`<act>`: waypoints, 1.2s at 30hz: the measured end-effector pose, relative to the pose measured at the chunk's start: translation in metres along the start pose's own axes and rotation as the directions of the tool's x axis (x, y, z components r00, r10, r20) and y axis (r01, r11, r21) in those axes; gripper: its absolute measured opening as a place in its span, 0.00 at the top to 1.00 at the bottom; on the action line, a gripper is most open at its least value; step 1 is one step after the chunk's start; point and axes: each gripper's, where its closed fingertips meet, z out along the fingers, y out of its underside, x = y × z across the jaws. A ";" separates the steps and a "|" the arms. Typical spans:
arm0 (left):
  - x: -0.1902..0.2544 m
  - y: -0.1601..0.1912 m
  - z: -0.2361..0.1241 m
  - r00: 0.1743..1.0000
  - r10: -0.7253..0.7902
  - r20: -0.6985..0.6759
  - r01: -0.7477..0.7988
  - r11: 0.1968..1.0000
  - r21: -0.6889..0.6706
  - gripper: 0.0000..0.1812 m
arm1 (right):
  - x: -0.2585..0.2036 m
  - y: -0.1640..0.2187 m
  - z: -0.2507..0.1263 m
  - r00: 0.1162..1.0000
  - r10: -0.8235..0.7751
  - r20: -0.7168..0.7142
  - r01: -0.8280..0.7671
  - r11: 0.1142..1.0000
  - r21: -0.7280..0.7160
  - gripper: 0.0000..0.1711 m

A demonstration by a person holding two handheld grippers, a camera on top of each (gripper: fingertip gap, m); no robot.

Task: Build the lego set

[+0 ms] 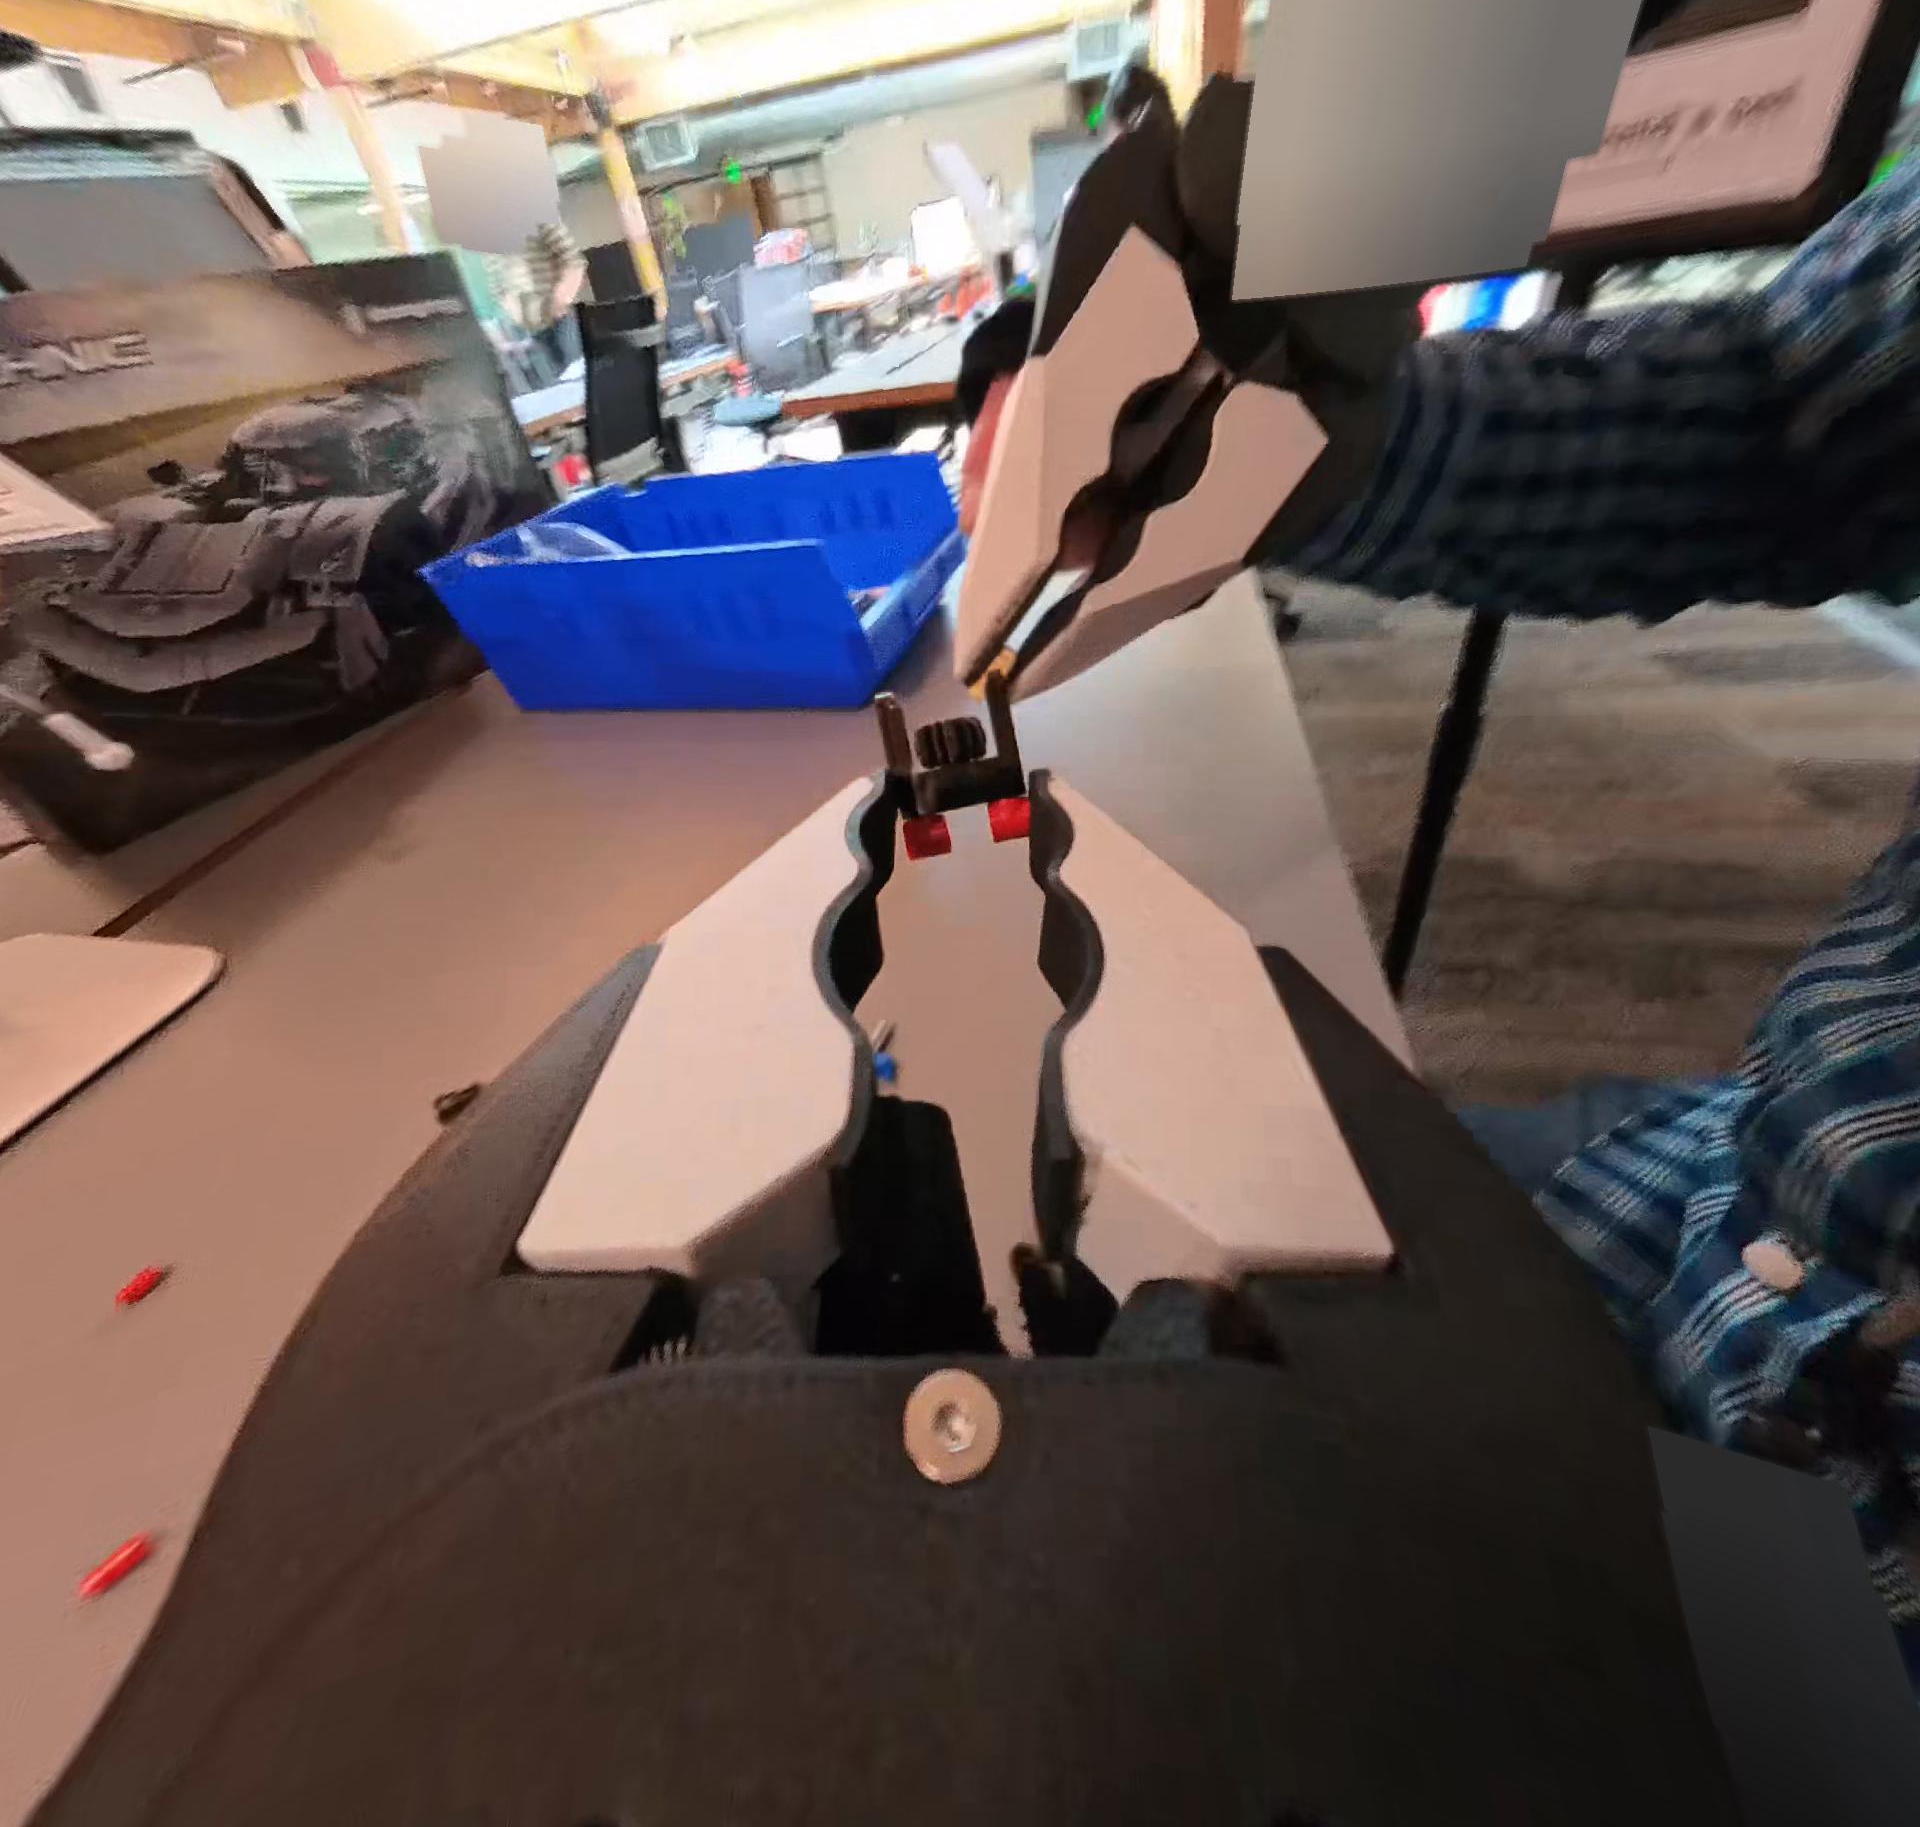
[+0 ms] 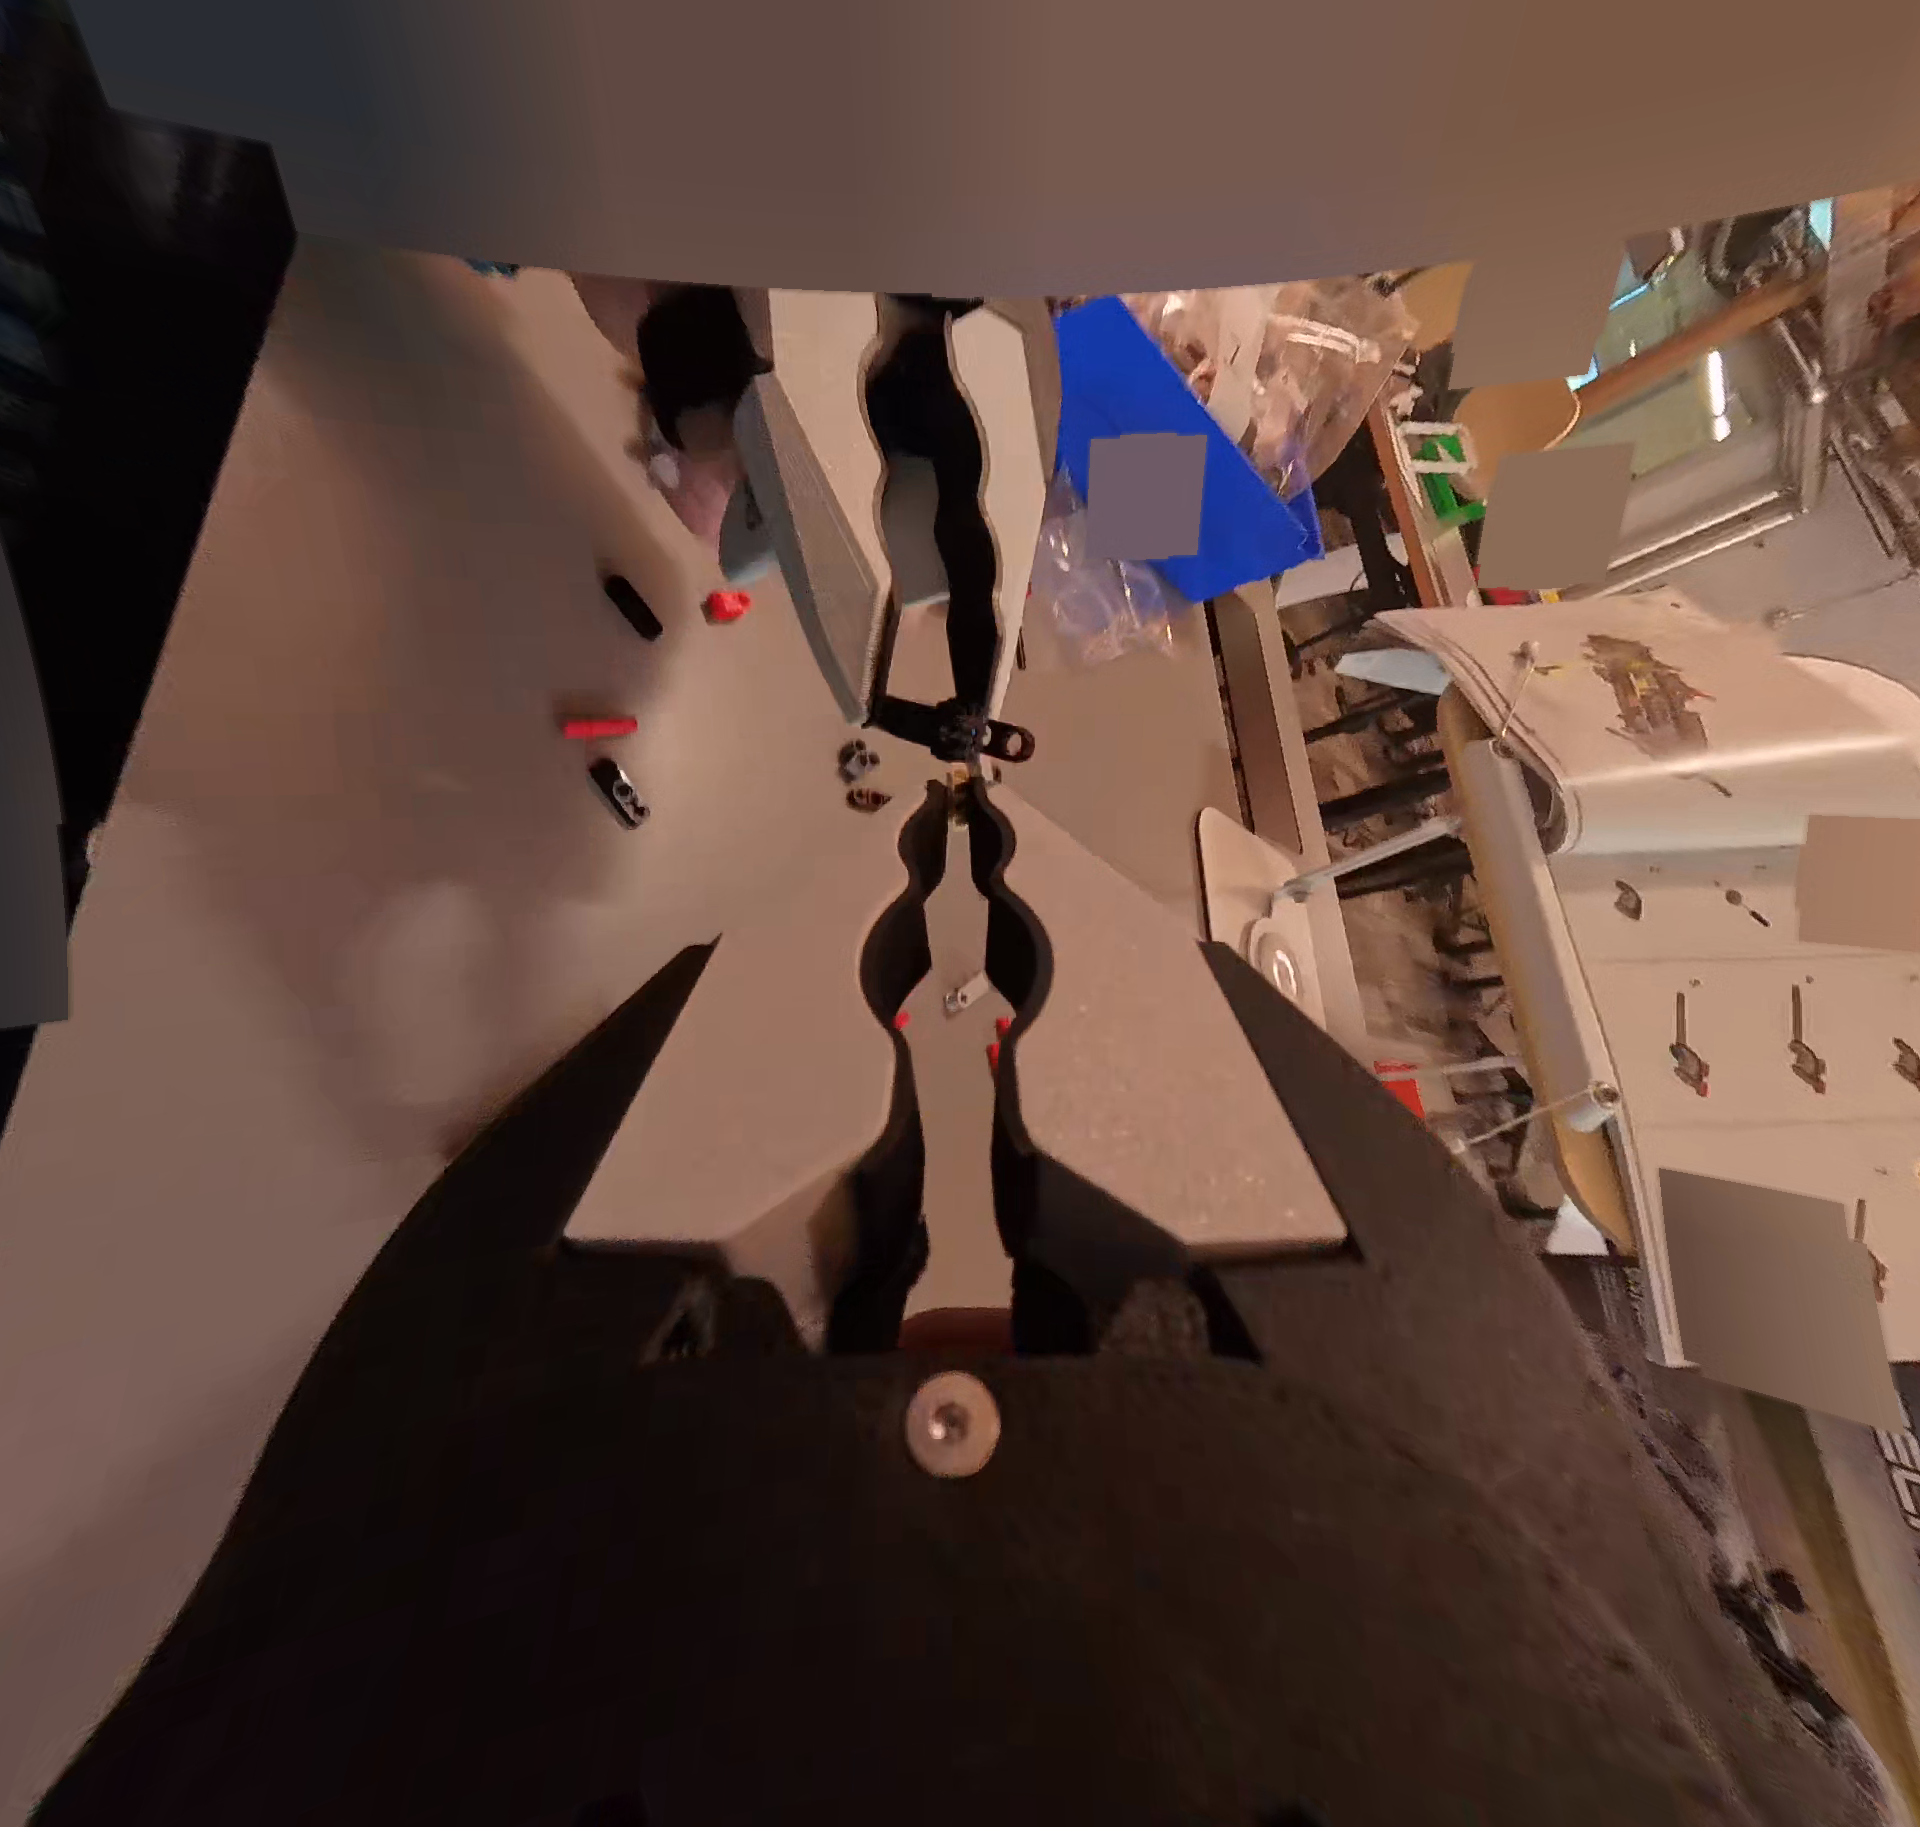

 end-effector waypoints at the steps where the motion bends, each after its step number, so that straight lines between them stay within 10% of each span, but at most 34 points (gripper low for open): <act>1: 0.000 -0.004 0.000 1.000 -0.016 -0.019 0.016 1.000 0.021 0.87 | 0.001 -0.003 -0.001 1.000 0.016 0.009 -0.017 1.000 0.019 1.00; 15: 0.001 -0.010 0.017 0.958 0.286 -0.013 -0.286 0.958 -0.015 0.87 | 0.008 -0.008 -0.017 0.954 0.255 0.155 -0.266 0.962 0.055 1.00; 36: 0.007 -0.035 0.038 0.798 0.601 0.053 -0.600 0.799 -0.028 0.87 | 0.012 -0.001 -0.045 0.959 0.092 0.267 -0.061 0.991 -0.122 1.00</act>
